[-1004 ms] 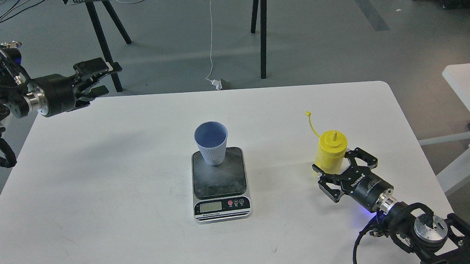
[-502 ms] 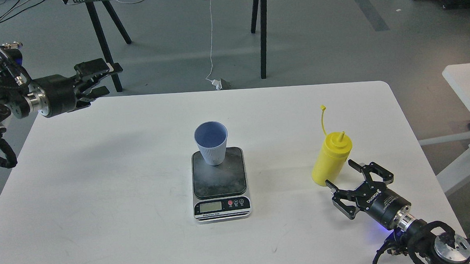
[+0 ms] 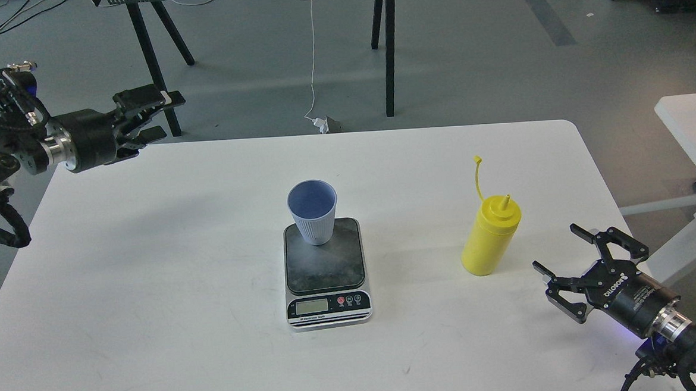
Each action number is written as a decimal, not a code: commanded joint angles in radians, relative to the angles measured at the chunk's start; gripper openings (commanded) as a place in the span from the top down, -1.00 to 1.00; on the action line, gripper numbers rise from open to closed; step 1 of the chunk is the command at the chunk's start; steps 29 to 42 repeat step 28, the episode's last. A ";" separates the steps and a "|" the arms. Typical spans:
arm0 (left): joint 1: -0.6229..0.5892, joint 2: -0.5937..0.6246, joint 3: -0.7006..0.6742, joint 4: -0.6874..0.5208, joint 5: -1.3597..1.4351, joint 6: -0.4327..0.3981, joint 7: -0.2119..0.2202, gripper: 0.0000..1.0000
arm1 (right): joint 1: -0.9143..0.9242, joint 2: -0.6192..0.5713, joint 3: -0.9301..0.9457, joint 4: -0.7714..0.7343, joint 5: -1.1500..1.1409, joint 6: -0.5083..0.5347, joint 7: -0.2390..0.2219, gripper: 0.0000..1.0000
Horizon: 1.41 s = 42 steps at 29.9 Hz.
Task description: Pour seasoning into cup on scale with both arms
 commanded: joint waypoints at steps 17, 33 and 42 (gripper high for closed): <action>0.035 -0.012 -0.081 -0.002 -0.051 0.000 0.000 -0.98 | 0.613 -0.040 -0.256 -0.376 -0.009 0.000 0.001 -0.90; 0.037 -0.011 -0.082 -0.002 -0.051 0.000 0.000 -0.98 | 0.634 -0.017 -0.285 -0.419 -0.009 0.000 0.006 -0.91; 0.037 -0.011 -0.082 -0.002 -0.051 0.000 0.000 -0.98 | 0.634 -0.017 -0.285 -0.419 -0.009 0.000 0.006 -0.91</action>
